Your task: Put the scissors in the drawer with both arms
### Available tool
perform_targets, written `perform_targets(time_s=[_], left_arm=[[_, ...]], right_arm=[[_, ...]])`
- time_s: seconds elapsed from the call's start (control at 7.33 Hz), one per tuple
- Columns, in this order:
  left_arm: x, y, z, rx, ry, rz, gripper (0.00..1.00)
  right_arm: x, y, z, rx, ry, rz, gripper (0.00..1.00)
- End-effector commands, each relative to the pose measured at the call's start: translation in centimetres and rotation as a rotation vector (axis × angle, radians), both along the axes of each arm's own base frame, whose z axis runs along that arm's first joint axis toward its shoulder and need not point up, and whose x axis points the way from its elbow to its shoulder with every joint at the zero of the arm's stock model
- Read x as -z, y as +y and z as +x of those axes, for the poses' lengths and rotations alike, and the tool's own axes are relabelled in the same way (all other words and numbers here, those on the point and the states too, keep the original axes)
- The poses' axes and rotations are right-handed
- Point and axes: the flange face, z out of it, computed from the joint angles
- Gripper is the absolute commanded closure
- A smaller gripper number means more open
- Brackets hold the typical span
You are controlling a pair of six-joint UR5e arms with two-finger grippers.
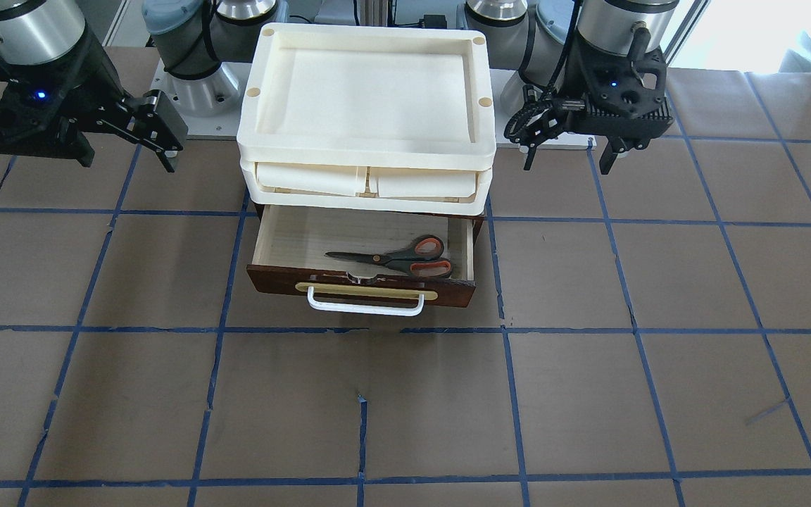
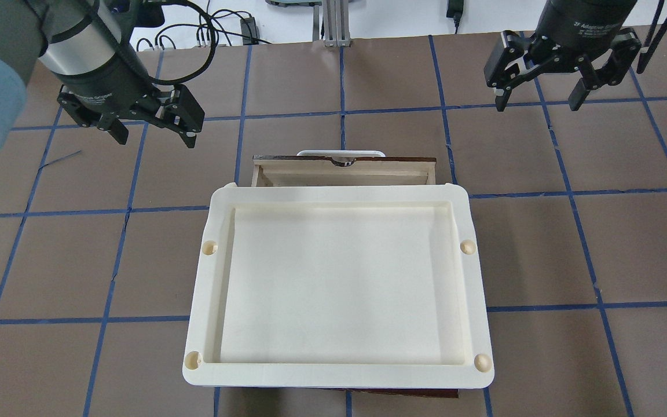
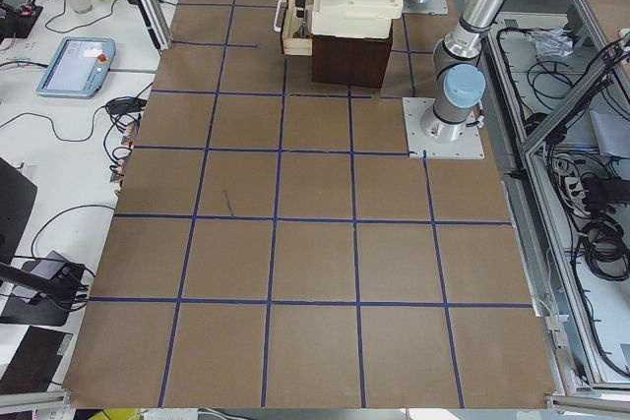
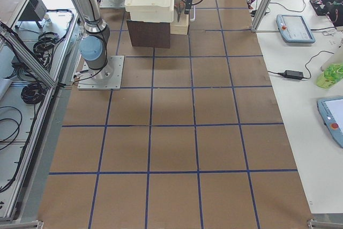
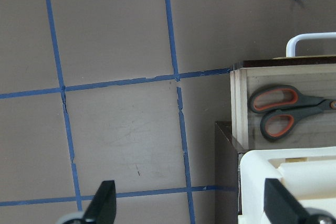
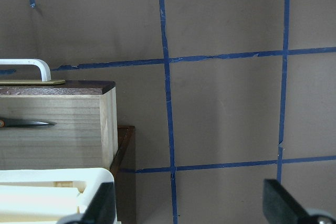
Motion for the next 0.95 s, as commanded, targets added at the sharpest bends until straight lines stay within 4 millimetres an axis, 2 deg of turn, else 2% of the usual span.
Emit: perform_targets(time_s=[0.0, 0.41, 0.82], left_arm=[[0.03, -0.34, 1.95, -0.043, 0.019, 0.005, 0.0], [0.47, -0.53, 1.94, -0.04, 0.02, 0.014, 0.0], [0.4, -0.56, 2.0, -0.037, 0.022, 0.013, 0.0]], right_arm=[[0.55, 0.13, 0.05, -0.007, 0.001, 0.01, 0.0], [0.05, -0.72, -0.39, -0.026, 0.003, -0.05, 0.0], [0.05, -0.64, 0.04, -0.021, 0.001, -0.062, 0.0]])
